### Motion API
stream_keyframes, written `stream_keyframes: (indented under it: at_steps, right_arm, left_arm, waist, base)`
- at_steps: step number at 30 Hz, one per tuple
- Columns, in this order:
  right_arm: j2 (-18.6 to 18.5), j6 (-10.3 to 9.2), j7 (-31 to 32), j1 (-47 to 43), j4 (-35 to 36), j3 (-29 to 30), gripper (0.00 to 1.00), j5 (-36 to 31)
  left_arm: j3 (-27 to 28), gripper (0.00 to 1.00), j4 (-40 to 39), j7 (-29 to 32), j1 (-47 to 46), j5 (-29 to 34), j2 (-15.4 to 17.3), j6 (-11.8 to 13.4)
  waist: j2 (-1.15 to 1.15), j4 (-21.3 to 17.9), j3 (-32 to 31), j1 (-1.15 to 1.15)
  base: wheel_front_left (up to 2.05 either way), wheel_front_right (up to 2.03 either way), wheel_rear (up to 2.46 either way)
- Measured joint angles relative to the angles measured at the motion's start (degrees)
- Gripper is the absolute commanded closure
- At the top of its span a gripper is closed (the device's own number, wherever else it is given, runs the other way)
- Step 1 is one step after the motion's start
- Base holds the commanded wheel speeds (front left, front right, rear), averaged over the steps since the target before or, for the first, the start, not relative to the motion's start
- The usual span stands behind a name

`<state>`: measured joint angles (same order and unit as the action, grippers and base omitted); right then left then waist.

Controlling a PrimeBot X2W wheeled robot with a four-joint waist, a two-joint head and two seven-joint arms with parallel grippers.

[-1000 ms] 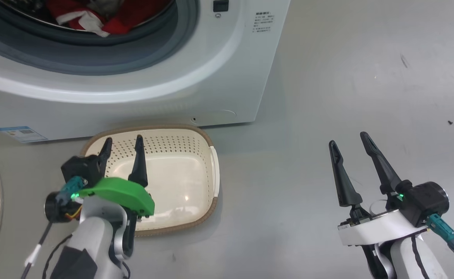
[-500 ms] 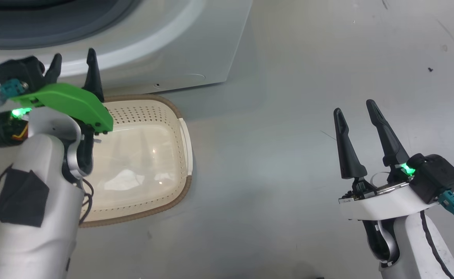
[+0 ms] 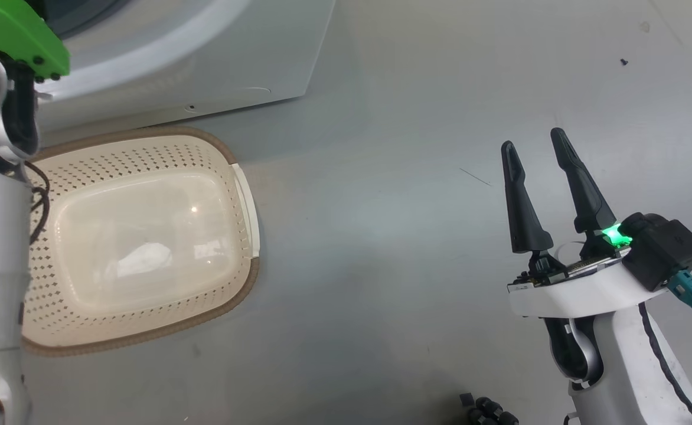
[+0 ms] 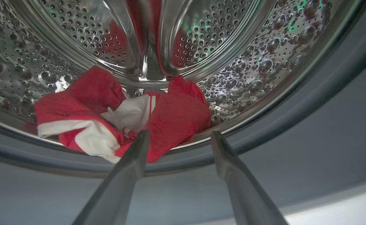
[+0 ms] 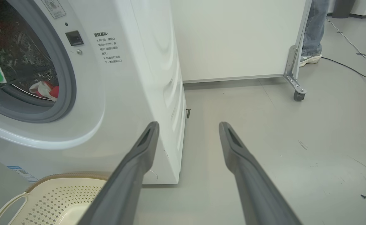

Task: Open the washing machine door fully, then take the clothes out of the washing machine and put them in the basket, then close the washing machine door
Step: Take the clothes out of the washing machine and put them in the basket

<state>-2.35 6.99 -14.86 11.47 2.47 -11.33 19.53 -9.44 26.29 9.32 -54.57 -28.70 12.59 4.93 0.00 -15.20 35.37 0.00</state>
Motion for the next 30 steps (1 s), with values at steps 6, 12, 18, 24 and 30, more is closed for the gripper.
stream_keyframes:
  at_steps: [6, 12, 18, 24, 30]
  right_arm:
    - [0.0, 0.00, 0.0, 1.1, -0.4, -0.9, 0.00, 1.6]
    - [0.0, 0.00, 0.0, 1.5, -0.5, -1.6, 0.00, 2.7]
    - [0.0, 0.00, 0.0, 2.5, -0.8, -2.1, 0.00, 3.2]
    - [0.0, 0.00, 0.0, 2.9, -1.2, -2.3, 0.00, 3.7]
    - [0.0, 0.00, 0.0, 3.4, -1.4, -2.2, 0.00, 3.7]
  left_arm:
    - [0.4, 0.00, 2.1, 2.0, -4.1, 0.4, 1.8, 0.1]
    - [1.4, 0.00, 4.3, 4.9, -8.2, 1.0, 4.0, 0.4]
    - [1.7, 0.00, 6.1, 7.9, -11.3, 1.0, 5.2, 0.4]
    - [1.2, 0.00, 8.6, 11.5, -13.6, 1.1, 6.6, 0.4]
    - [0.2, 0.00, 10.3, 14.9, -15.5, 1.9, 7.4, 0.6]
  waist:
    - [0.00, -1.7, 1.3, 0.00]
    - [0.00, -3.4, 2.7, 0.00]
    - [0.00, -4.7, 4.0, 0.00]
    - [0.00, -5.9, 4.9, 0.00]
    - [0.00, -6.1, 5.0, 0.00]
  base:
    - [0.00, 0.00, 0.00]
    - [0.00, 0.00, 0.00]
    - [0.00, 0.00, 0.00]
    - [0.00, 0.00, 0.00]
    - [0.00, 0.00, 0.00]
